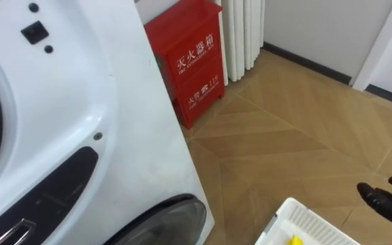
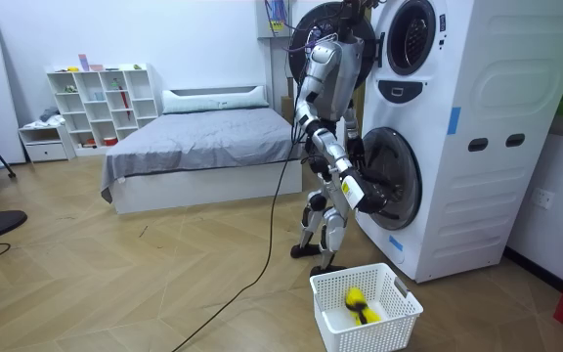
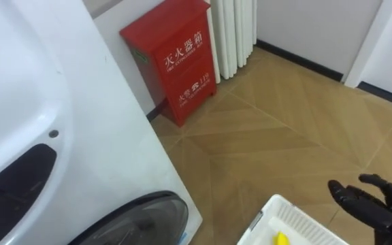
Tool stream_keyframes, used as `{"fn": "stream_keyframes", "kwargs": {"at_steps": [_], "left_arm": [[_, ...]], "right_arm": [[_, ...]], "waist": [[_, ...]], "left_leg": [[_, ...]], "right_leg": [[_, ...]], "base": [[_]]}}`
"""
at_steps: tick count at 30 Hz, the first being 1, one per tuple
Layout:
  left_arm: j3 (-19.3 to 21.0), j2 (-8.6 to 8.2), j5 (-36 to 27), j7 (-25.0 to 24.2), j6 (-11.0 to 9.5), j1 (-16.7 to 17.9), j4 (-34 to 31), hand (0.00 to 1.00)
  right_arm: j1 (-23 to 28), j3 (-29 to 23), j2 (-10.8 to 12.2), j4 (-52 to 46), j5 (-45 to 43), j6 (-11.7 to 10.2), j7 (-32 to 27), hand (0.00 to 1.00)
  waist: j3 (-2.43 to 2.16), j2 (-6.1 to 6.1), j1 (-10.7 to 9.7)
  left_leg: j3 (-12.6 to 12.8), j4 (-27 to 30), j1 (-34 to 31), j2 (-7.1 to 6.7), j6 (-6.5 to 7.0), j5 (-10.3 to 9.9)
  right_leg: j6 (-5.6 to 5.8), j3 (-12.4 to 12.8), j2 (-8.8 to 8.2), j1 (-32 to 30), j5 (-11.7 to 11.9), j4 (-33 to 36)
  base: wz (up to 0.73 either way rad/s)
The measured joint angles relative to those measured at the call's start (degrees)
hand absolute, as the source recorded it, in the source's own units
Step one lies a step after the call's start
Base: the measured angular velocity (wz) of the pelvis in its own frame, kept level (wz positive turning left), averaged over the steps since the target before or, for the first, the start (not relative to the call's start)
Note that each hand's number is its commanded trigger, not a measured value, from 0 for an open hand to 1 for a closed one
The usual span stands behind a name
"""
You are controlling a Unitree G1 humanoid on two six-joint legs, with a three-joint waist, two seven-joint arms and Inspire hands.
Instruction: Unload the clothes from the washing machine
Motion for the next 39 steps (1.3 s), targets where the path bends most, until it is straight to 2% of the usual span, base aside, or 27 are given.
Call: {"fn": "stream_keyframes", "kwargs": {"at_steps": [9,15,18,20,21,25,26,27,30,32,33,35,36,38,39], "left_arm": [[0.0,-0.01,0.0,0.0,0.0,0.1,0.6,0.0],[0.0,-0.04,0.0,-0.1,0.0,0.1,0.7,0.0],[0.0,-0.05,0.0,-0.1,0.0,0.4,0.4,0.0],[0.0,-0.05,0.0,-0.1,0.0,0.5,-0.1,0.0],[0.0,-0.05,0.0,-0.1,0.0,0.6,-0.3,0.0],[-0.3,-0.16,0.1,0.0,-0.2,1.9,-0.6,0.0],[-0.8,-0.2,0.1,0.2,-0.2,2.6,-0.8,0.0],[-1.0,-0.28,0.1,0.2,-0.2,2.8,-0.9,0.0],[-1.0,-1.09,0.8,0.8,-0.1,3.7,-2.6,0.0],[-1.0,-1.29,1.4,1.9,-0.3,3.8,-2.9,0.0],[-1.0,-1.3,1.4,2.4,-0.4,3.8,-2.9,0.0],[-0.9,-1.32,1.7,3.8,-0.5,3.5,-3.0,0.0],[-0.8,-1.34,2.0,4.1,-0.5,3.5,-3.0,0.0],[-0.4,-1.6,3.6,5.2,-0.5,3.7,-3.0,0.0],[-0.2,-1.64,3.6,5.3,-0.5,3.8,-3.0,0.0]], "right_arm": [[2.5,0.0,0.2,-1.6,0.6,0.0,3.0,0.0],[2.7,0.0,1.6,-1.5,0.2,0.0,3.8,0.0],[3.0,0.0,1.6,-1.4,-0.8,0.0,3.8,0.0],[4.7,0.2,1.7,-1.3,-1.9,0.0,3.8,0.0],[5.3,0.4,1.7,-1.2,-2.0,0.0,3.8,0.0],[8.6,3.2,2.8,4.2,-2.7,0.1,4.5,0.0],[8.8,4.3,3.3,6.3,-3.0,0.4,4.4,0.0],[8.9,4.9,3.5,7.1,-3.0,0.4,4.4,0.0],[8.4,7.4,4.1,11.5,-2.2,0.7,4.6,0.0],[5.7,8.8,5.3,19.0,-1.7,0.6,4.4,0.0],[5.0,9.3,5.5,20.7,-1.7,0.6,4.4,0.0],[3.0,11.0,5.7,26.3,-1.3,0.5,4.4,0.0],[2.6,11.4,5.9,27.7,-0.9,0.5,4.5,0.0],[0.8,12.3,7.0,33.3,0.1,0.3,4.7,0.0],[0.6,12.3,7.4,34.6,0.1,0.2,4.9,0.0]], "waist": [[0.0,0.0,0.0],[0.0,-0.01,0.0],[0.18,-0.29,-0.1],[0.3,-0.83,0.1],[0.24,-0.95,0.1],[0.42,-2.53,0.6],[0.11,-3.03,0.7],[0.03,-3.21,1.0],[-0.11,-4.04,2.8],[-0.15,-5.72,5.2],[-0.02,-6.1,5.7],[-0.08,-7.41,7.1],[-0.07,-7.8,7.6],[0.12,-9.16,9.3],[-0.05,-9.27,9.8]], "left_leg": [[0.0,0.1,0.4,0.02,0.0,0.0],[0.0,-0.1,1.3,-0.02,0.0,0.0],[-0.2,-0.2,2.3,0.0,0.0,0.0],[-1.1,-0.3,3.3,-0.03,0.0,0.0],[-1.5,-0.3,3.6,-0.05,0.0,0.0],[-4.9,-0.3,6.1,0.01,0.0,0.0],[-5.7,-0.2,6.3,0.04,0.0,0.0],[-6.1,-0.1,6.5,0.05,0.0,0.0],[-9.2,-0.2,7.4,0.16,0.09,0.1],[-11.4,-0.4,8.7,0.25,0.3,0.2],[-11.7,-0.4,8.9,0.32,0.31,0.2],[-14.1,-0.5,8.8,0.43,0.59,0.4],[-14.5,-0.5,8.8,0.46,0.67,0.5],[-16.0,-0.8,8.9,0.6,0.81,0.6],[-16.3,-0.8,8.9,0.66,0.81,0.6]], "right_leg": [[0.04,0.0,-0.01,0.4,0.0,0.0],[0.04,0.0,-0.02,1.2,0.0,0.0],[0.05,-0.3,-0.12,2.5,-0.2,-0.2],[-0.01,-1.4,-0.55,3.7,-0.7,-0.1],[-0.07,-1.6,-0.7,4.0,-0.8,0.0],[-0.48,-4.9,-1.81,7.6,-2.1,-0.3],[-0.35,-5.9,-2.23,8.4,-2.6,-0.4],[-0.35,-6.2,-2.37,8.7,-2.7,-0.6],[-0.72,-9.1,-3.29,10.8,-2.4,-2.3],[-0.82,-10.7,-3.7,13.0,-2.3,-3.6],[-0.86,-11.4,-3.88,13.7,-2.3,-4.0],[-0.91,-14.4,-4.69,15.6,-2.0,-6.3],[-0.92,-15.1,-4.87,16.0,-1.9,-6.9],[-0.86,-17.2,-5.26,17.7,-1.4,-8.8],[-0.84,-17.6,-5.29,18.2,-1.3,-9.5]], "base": [[0.0],[0.0],[0.05],[0.22],[0.29],[0.41],[0.47],[0.39],[0.51],[0.45],[0.55],[0.65],[0.62],[0.55],[0.49]]}}
